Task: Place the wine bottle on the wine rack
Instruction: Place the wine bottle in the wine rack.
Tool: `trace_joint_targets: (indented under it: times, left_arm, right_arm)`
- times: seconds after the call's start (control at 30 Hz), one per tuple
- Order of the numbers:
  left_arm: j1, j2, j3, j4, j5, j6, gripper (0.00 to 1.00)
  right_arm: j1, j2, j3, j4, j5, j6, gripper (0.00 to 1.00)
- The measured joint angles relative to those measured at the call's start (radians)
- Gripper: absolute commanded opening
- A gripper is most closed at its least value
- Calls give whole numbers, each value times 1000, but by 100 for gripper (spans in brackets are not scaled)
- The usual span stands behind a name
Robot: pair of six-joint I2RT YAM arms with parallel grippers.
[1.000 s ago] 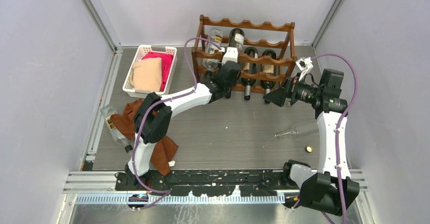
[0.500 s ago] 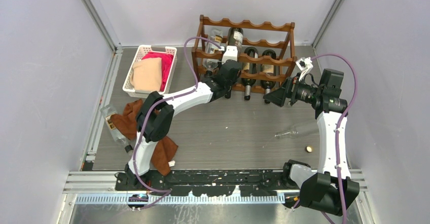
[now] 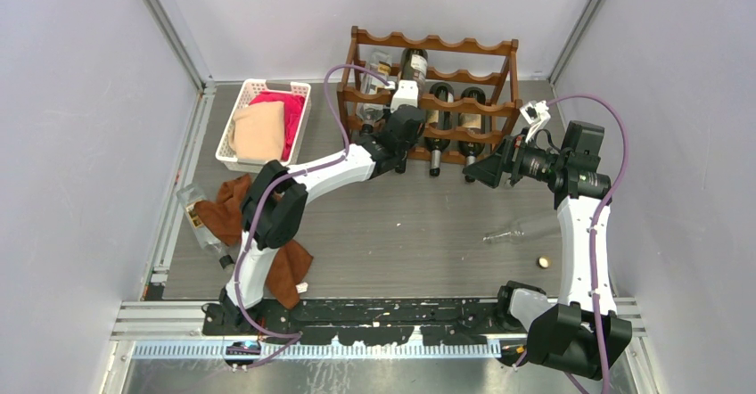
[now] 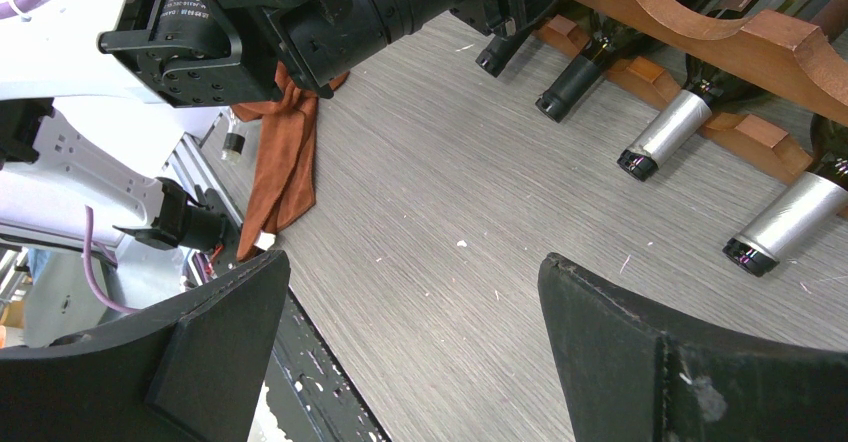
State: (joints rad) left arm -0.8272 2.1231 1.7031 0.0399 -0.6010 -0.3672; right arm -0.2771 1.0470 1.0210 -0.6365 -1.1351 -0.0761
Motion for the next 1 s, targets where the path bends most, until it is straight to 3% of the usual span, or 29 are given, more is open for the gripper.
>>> trace_joint_targets:
  times: [0.4,1.0]
  left_arm:
    - [0,0,0,3,-5,-3,41]
    - [3,-10,3,55,-19,-5,46]
  right_arm:
    - [0,0,0,0,0,0,100]
    - [0,0,0,0,0,0,100]
